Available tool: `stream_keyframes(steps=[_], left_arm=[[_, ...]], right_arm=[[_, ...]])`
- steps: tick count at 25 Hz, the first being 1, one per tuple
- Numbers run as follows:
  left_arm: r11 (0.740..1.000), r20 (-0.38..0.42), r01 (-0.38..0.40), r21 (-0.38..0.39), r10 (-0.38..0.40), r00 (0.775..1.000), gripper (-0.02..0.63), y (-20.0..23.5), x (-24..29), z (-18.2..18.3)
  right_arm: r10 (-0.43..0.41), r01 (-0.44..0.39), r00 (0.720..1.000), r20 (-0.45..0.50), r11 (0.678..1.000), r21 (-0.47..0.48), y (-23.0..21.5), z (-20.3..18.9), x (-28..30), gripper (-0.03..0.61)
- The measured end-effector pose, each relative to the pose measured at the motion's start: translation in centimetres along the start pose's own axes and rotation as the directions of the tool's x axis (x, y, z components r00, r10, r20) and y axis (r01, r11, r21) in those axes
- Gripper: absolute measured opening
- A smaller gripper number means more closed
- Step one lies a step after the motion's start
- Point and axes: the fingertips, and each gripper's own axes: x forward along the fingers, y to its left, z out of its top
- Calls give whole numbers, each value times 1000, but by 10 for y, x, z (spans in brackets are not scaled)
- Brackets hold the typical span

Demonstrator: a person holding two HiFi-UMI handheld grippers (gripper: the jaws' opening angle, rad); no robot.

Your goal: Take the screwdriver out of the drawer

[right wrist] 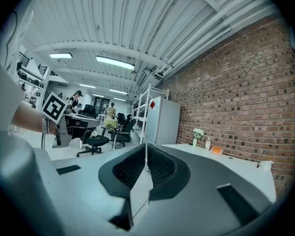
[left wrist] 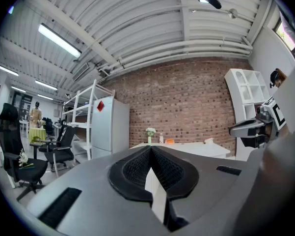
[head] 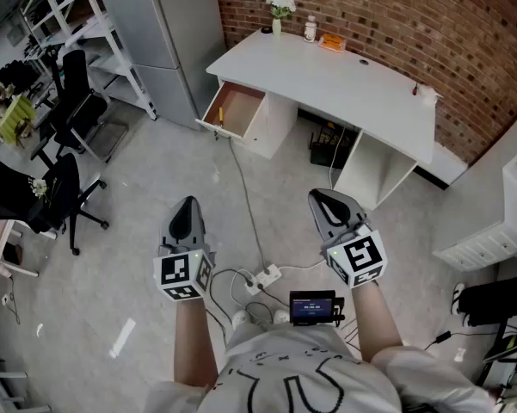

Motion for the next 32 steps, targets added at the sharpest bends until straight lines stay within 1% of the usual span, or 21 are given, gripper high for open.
stream_keyframes(steps=[4,7,12,16,19,20,25,28,32], left_arm=[[999,12,14,36,-15,1000,9,-16,-7,8],[998,11,23,58,-24,1000,11,-25,-12,12],[998,2,9,66,-9,1000,11,-26,-13,14],[996,-5,20,88,-20,1000,11,-25,-6,14],[997,-5,2,78,-2,1000,11,-15,4,10],[997,-2,6,73,-6,1000,11,-13,7,8],[994,29,81,70,-83,996,11,-6,29,10],[993,48,94,72,-97,994,11,14,41,15],[992,36,103,68,-106,994,9,45,63,13]], right_arm=[[3,-3,1000,-1,1000,-7,2,-2,-11,26],[-3,3,1000,5,1000,11,-2,-3,-17,26],[15,-15,1000,5,1000,4,-2,-2,-21,26],[35,-35,999,36,999,3,-2,3,-16,26],[54,-53,998,44,999,-11,3,3,-6,26],[54,-53,998,43,998,-16,3,2,-2,26],[40,-39,999,34,999,-26,2,5,28,26],[30,-30,999,29,999,-16,4,11,54,26],[11,-11,1000,21,1000,-5,1,14,91,26]])
